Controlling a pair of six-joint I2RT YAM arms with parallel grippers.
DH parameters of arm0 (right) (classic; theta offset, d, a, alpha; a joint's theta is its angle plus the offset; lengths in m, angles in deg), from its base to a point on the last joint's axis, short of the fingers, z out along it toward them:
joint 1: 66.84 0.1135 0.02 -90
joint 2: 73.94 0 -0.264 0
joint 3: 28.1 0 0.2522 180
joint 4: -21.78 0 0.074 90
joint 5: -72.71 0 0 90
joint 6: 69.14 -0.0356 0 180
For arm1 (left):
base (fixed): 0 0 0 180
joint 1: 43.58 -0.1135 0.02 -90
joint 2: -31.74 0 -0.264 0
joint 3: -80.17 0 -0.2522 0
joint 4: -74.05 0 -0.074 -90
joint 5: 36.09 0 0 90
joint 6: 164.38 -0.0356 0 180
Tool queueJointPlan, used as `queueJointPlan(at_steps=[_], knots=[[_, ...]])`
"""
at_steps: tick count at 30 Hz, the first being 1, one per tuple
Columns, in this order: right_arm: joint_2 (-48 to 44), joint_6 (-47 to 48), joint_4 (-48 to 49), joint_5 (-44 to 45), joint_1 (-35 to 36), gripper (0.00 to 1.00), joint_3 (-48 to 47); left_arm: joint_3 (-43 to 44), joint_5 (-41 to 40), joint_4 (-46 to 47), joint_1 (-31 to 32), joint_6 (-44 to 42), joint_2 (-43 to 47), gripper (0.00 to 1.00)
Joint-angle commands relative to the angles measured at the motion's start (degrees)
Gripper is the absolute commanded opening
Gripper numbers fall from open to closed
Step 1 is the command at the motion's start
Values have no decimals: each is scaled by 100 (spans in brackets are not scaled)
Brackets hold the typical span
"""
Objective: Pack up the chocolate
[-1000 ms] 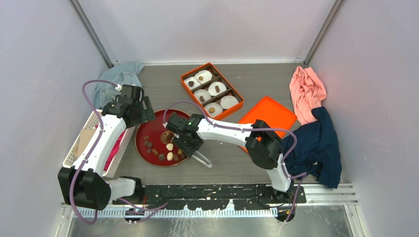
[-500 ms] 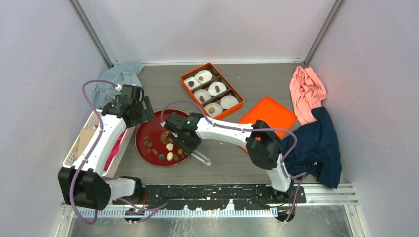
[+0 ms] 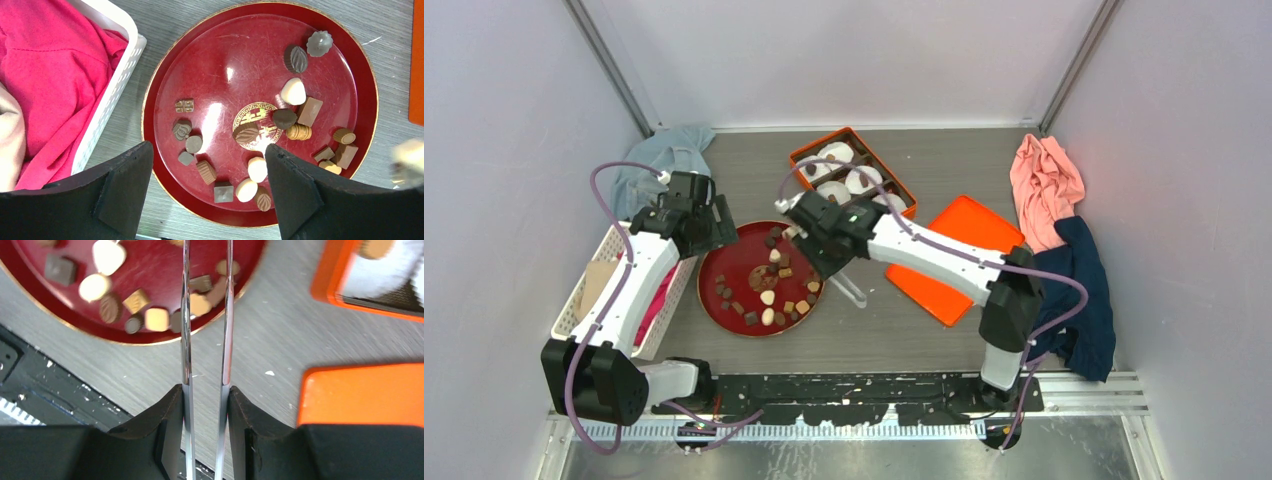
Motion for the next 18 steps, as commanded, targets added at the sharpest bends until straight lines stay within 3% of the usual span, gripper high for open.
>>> queueJointPlan(at_steps=[1,11,18], knots=[[-601,-185,304,240,-719,17,250,93,-71,167,-19,-61,161,83],[-644,-377,410,117,-2399,17,907,114,-76,151,-17,-66,170,83],[-451,-446,623,-220,-2879,19,1021,100,-84,145,-20,-55,166,83]])
